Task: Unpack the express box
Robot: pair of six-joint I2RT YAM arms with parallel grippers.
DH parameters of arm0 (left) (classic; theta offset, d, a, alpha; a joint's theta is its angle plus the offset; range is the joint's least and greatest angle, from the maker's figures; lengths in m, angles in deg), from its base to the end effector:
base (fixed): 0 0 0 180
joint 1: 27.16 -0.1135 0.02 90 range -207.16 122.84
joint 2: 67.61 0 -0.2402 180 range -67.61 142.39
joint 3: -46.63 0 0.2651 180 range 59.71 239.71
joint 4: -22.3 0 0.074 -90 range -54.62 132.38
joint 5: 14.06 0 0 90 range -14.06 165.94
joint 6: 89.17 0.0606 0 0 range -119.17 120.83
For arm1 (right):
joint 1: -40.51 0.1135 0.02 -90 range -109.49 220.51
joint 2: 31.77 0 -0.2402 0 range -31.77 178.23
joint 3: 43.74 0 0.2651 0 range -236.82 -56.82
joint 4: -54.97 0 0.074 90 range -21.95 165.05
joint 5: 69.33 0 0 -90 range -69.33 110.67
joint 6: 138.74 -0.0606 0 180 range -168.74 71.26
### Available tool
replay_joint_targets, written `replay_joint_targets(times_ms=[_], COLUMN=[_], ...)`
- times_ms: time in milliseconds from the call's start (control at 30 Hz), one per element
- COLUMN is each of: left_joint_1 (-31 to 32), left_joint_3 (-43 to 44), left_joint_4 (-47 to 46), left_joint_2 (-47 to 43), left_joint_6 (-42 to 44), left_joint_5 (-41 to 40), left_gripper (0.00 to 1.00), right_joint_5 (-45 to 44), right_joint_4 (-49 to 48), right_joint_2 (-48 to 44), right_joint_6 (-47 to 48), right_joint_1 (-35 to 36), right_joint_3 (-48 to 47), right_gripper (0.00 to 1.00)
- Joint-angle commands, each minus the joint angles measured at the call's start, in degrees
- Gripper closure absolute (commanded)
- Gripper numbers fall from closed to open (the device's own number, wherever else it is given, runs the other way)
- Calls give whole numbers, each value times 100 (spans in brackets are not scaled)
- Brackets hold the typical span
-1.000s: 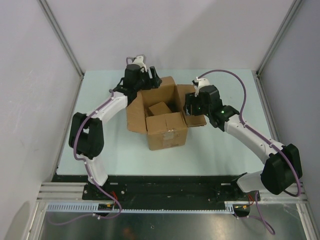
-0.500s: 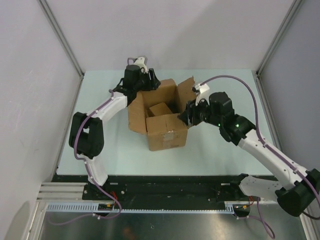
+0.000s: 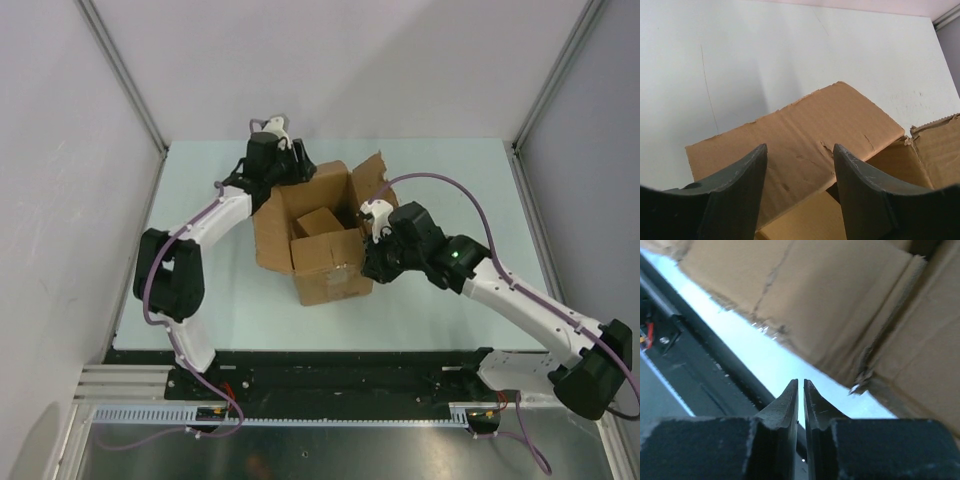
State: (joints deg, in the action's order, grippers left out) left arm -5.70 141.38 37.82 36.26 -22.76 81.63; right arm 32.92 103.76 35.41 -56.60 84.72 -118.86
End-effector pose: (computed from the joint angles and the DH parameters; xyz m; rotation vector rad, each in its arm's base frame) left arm 0.4272 -0.1744 0.2487 0.0272 2.0499 -0.5976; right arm 0.1990 0.2115 0.2844 -0.8484 2.2119 0.7031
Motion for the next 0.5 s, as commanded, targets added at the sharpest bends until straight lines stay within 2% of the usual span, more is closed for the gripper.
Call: replay_joint_targets(times_ms=[0,200,367,467], left_joint_1=[26,26,26,26], left_joint_3=[-476,-906,-1599,-1925], left_joint_4=[1303,1452,1532,1567], left_joint_2=[-244,-701,-1404,-1825], left_joint_6=[-304,-286,-312,-312], left_joint_5=[134,151,55,11], left_gripper=[39,39,39,39], right_joint_5=[-1195,-2234,-2692,-2623], right_joint_4=[-570,-1539,-1707,-1812], right_joint_2=[234,726,648,333], right_joint_6=[-66,-453,-515,-358], right_joint_1=[18,-175,-334,-290], right_joint_3=[183,201,192,192], right_gripper=[89,92,87,82])
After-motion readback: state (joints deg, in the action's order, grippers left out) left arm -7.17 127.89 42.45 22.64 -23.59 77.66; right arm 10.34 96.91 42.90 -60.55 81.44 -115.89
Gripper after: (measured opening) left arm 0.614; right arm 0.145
